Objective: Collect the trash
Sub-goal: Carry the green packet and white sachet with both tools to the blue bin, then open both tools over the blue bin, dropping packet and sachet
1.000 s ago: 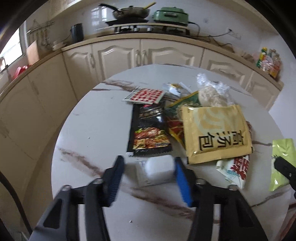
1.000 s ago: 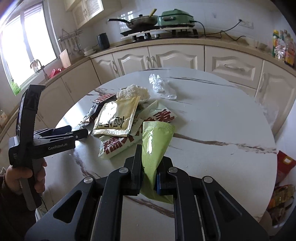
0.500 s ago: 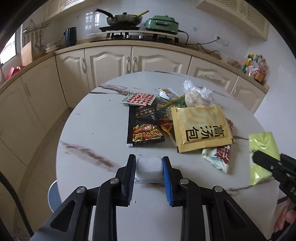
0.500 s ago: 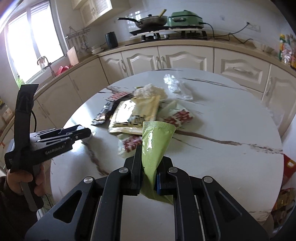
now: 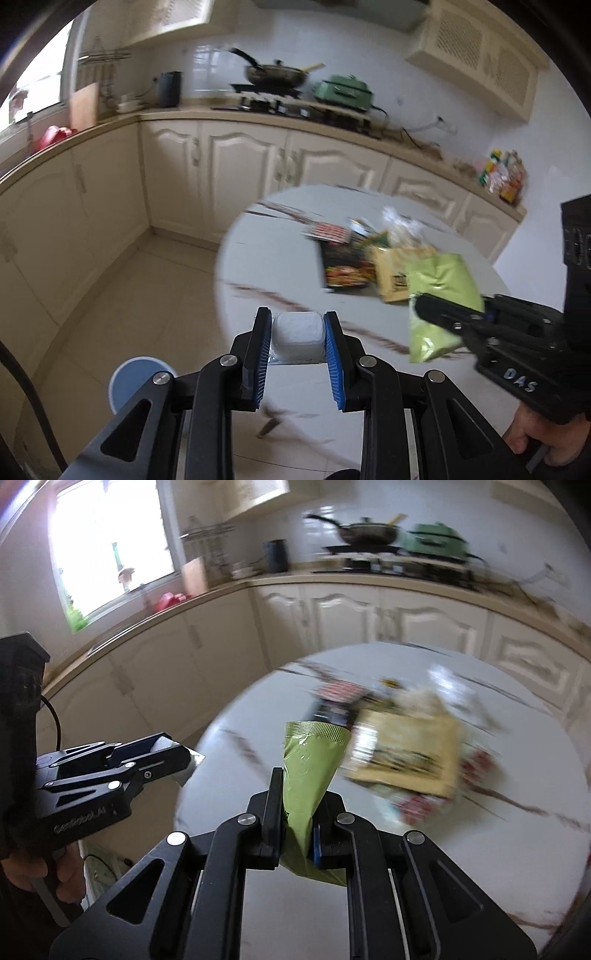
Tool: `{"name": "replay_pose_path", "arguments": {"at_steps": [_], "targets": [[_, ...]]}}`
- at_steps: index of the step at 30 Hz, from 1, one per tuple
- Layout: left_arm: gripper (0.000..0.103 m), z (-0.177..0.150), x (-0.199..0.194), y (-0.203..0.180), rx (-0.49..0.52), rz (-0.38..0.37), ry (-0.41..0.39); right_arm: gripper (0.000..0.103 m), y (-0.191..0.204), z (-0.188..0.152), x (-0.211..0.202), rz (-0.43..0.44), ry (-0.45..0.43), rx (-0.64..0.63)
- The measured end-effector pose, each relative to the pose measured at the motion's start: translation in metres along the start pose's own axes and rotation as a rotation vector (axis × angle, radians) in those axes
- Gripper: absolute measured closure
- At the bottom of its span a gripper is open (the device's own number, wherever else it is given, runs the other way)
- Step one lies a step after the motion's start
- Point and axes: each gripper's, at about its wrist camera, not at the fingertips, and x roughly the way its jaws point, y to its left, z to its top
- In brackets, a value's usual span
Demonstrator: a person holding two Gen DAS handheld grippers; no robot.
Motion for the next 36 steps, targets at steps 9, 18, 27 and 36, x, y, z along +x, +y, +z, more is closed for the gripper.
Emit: {"name": "replay_pose_path", "arguments": {"at_steps": [9, 18, 27, 36], "targets": [[0.079, -0.035, -0.04, 0.151, -0.171, 0.172, 0.009, 0.091, 0.151, 0.03, 0.091, 0.172, 0.066, -0.205], [0.079, -0.105, 0.009, 0.284, -0.341, 0.291, 0.208, 0.091, 0.253, 0.003, 0.244, 0.218, 0.241, -0.306], [0.079, -0.152, 0.091, 0.352, -0.414, 0.262, 0.392, 0.091, 0.261, -0.047, 0.406, 0.229, 0.51, -0.162], [0.078, -0.15, 0.133, 0.375, -0.409, 0.297, 0.454, 0.085, 0.253, -0.058, 0.475, 0.226, 0.588, -0.124]]}}
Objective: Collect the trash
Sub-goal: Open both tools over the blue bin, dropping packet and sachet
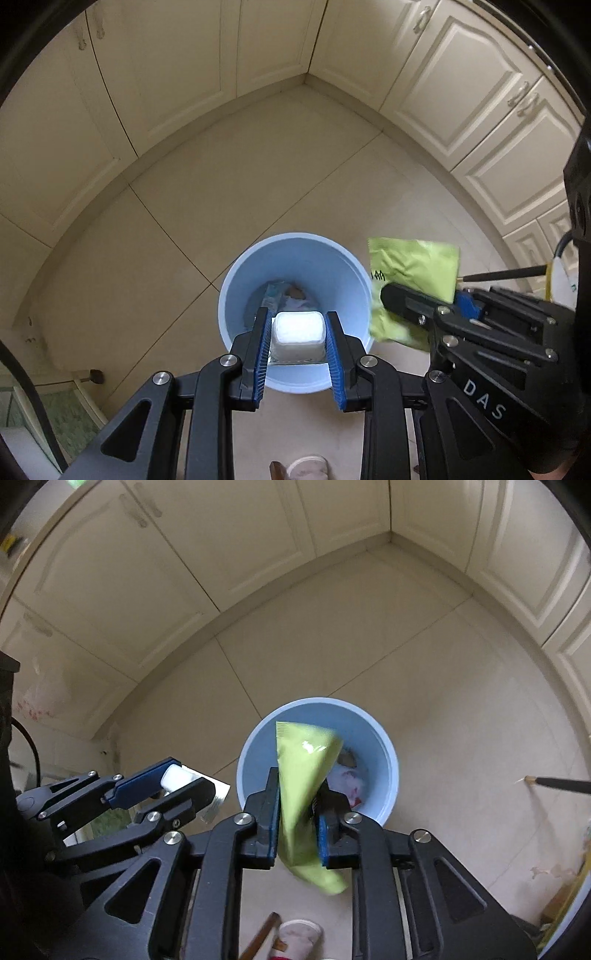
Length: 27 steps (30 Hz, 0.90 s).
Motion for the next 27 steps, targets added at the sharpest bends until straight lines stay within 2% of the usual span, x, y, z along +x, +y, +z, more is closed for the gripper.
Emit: {"name": "replay_pose_path", "arguments": {"at_steps": [5, 7, 9, 11, 13, 15, 20, 24, 27], "targets": [[0.077, 0.015, 0.001, -0.007, -0.021, -0.004, -0.006, 0.084, -0.011, 0.003, 0.004, 0.045, -0.009, 0.021], [0.074, 0.022, 0.005, -0.013, -0.042, -0.008, -0.004, 0.084, -0.017, 0.001, 0.004, 0.09, -0.006, 0.058], [0.069, 0.025, 0.007, -0.009, -0.068, -0.023, 0.004, 0.082, -0.018, -0.003, 0.002, 0.097, -0.009, 0.074], [0.068, 0.031, 0.011, -0.005, -0.089, -0.02, 0.005, 0.075, -0.022, -0.003, -0.001, 0.091, -0.017, 0.084], [0.062, 0.034, 0.012, -0.002, -0.132, -0.024, 0.007, 0.048, -0.029, -0.003, -0.005, 0.101, -0.028, 0.114], [0.058, 0.036, 0.007, 0.003, -0.173, -0.056, 0.006, 0.041, -0.032, -0.003, -0.01, 0.11, -0.041, 0.129], [0.057, 0.034, -0.02, -0.001, -0.157, -0.009, -0.023, 0.041, -0.027, -0.006, -0.028, 0.119, -0.066, 0.121], [0.052, 0.027, -0.052, -0.005, -0.167, 0.02, -0.052, 0.041, -0.012, -0.008, -0.055, 0.105, -0.1, 0.091], [0.052, 0.016, -0.082, -0.016, -0.152, 0.067, -0.09, 0.036, 0.004, -0.012, -0.075, 0.091, -0.129, 0.062]]}}
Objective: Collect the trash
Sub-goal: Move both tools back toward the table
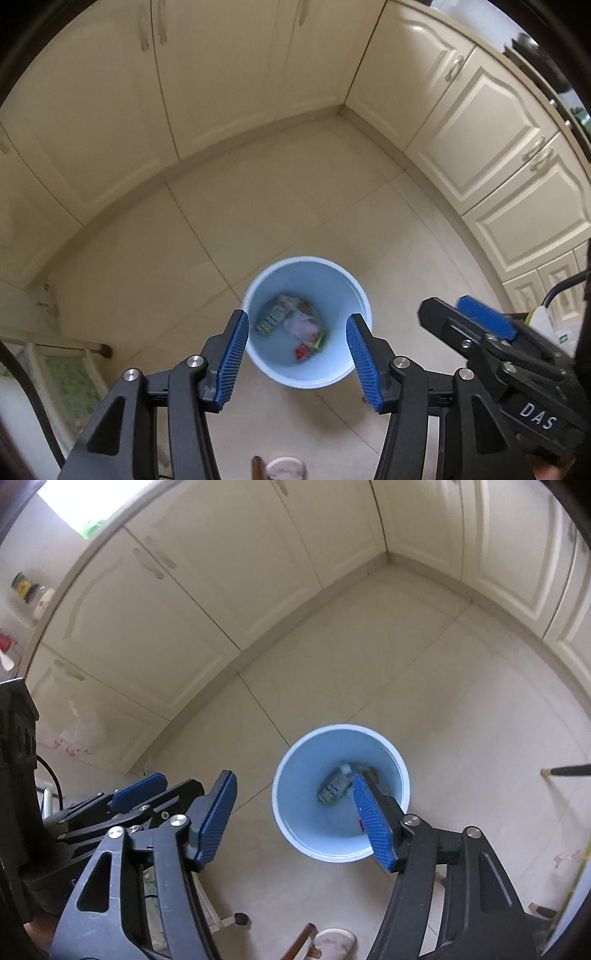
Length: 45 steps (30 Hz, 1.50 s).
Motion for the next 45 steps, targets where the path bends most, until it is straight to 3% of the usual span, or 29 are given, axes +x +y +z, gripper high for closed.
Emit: {"name": "replay_pose_path", "arguments": {"at_steps": [6, 9, 11, 15, 18, 29, 33, 37, 39, 45], "targets": [[0.051, -0.026, -0.092, -0.014, 0.016, 0.104, -0.154, 0.014, 0.051, -0.012, -0.08, -0.098, -0.104, -0.099], [0.051, -0.043, -0.151, -0.025, 0.011, 0.141, -0.263, 0.013, 0.083, -0.025, -0.132, -0.132, -0.215, -0.168], [0.049, -0.056, -0.189, -0.036, 0.018, 0.134, -0.343, 0.01, 0.1, -0.036, -0.173, -0.166, -0.303, -0.201], [0.029, -0.093, -0.258, -0.07, 0.039, 0.103, -0.515, 0.0, 0.115, -0.06, -0.248, -0.188, -0.452, -0.208], [0.028, -0.119, -0.296, -0.102, 0.094, 0.083, -0.606, 0.0, 0.116, -0.081, -0.304, -0.212, -0.562, -0.209], [0.005, -0.28, -0.383, -0.214, 0.19, 0.068, -1.025, 0.0, 0.118, -0.177, -0.476, -0.424, -0.885, -0.203], [0.004, -0.317, -0.389, -0.236, 0.219, -0.005, -1.044, 0.0, 0.109, -0.208, -0.516, -0.451, -0.948, -0.173], [0.002, -0.343, -0.39, -0.254, 0.259, -0.031, -1.078, 0.0, 0.091, -0.233, -0.542, -0.475, -0.989, -0.15], [0.001, -0.361, -0.387, -0.213, 0.279, -0.03, -1.092, 0.0, 0.078, -0.239, -0.545, -0.482, -0.994, -0.135], [0.001, -0.371, -0.357, -0.245, 0.385, -0.065, -1.049, 0.0, 0.03, -0.252, -0.563, -0.515, -0.999, -0.062]]}}
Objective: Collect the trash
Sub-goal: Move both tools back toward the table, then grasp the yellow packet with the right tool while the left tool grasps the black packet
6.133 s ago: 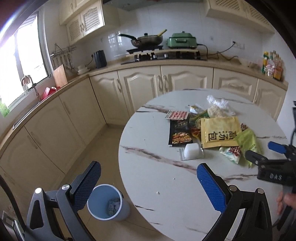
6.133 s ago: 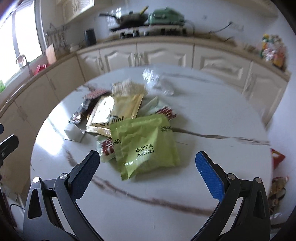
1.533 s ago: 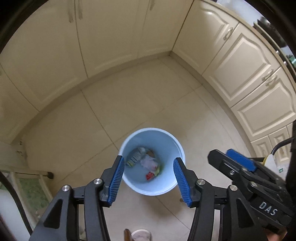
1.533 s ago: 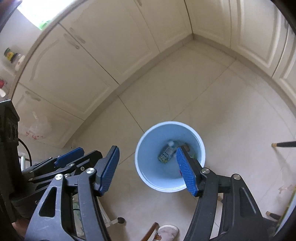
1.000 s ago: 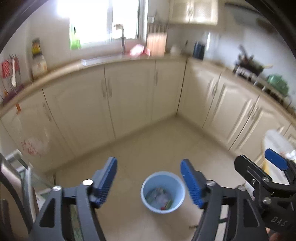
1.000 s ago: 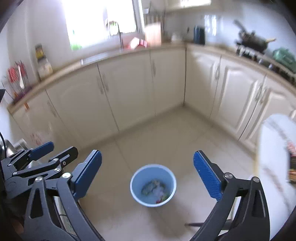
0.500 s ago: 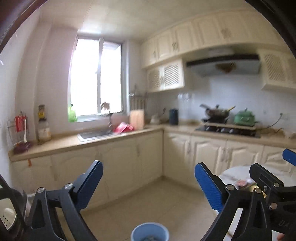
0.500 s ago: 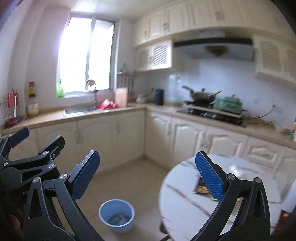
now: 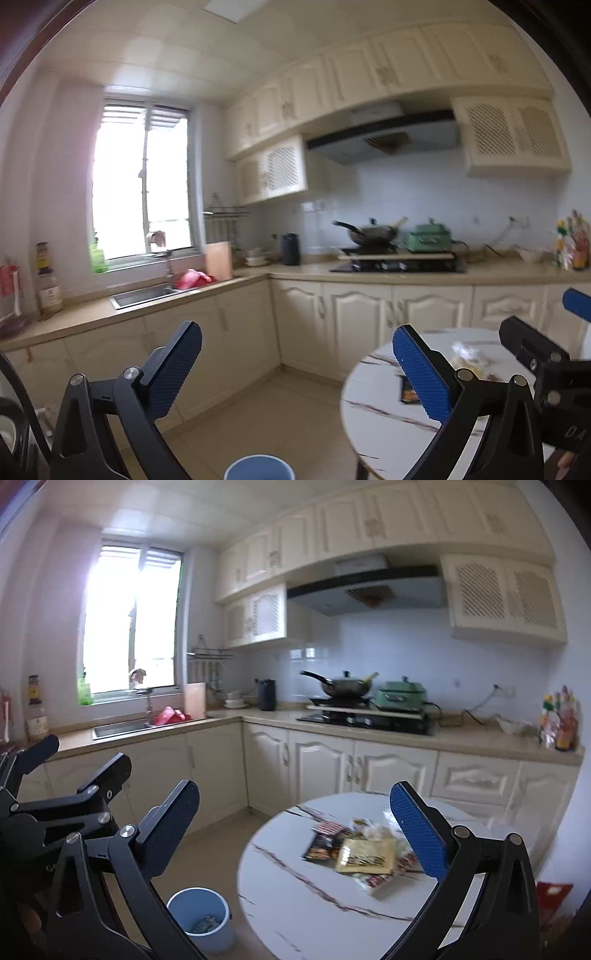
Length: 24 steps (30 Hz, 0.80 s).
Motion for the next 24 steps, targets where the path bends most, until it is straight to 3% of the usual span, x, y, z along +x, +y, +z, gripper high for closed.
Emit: {"name": "replay_pose_path", "arguments": {"at_steps": [3, 5, 14, 19, 24], "targets": [[0.001, 0.009, 0.027, -0.018, 0.039, -0.052, 0.048, 0.0, -0.027, -0.007, 0.008, -0.042, 0.029, 0.025], [0.001, 0.023, 0.065, -0.022, 0.048, -0.091, 0.103, 0.0, -0.047, -0.012, 0.015, -0.075, 0.053, 0.033], [0.001, -0.004, 0.168, -0.045, 0.058, -0.203, 0.383, 0.0, -0.142, -0.061, 0.068, -0.209, 0.233, 0.184], [0.001, 0.003, 0.243, -0.056, 0.061, -0.214, 0.479, 0.0, -0.168, -0.098, 0.117, -0.215, 0.381, 0.24], [0.001, 0.002, 0.289, -0.063, 0.052, -0.211, 0.541, 0.0, -0.172, -0.116, 0.172, -0.124, 0.479, 0.222]]}}
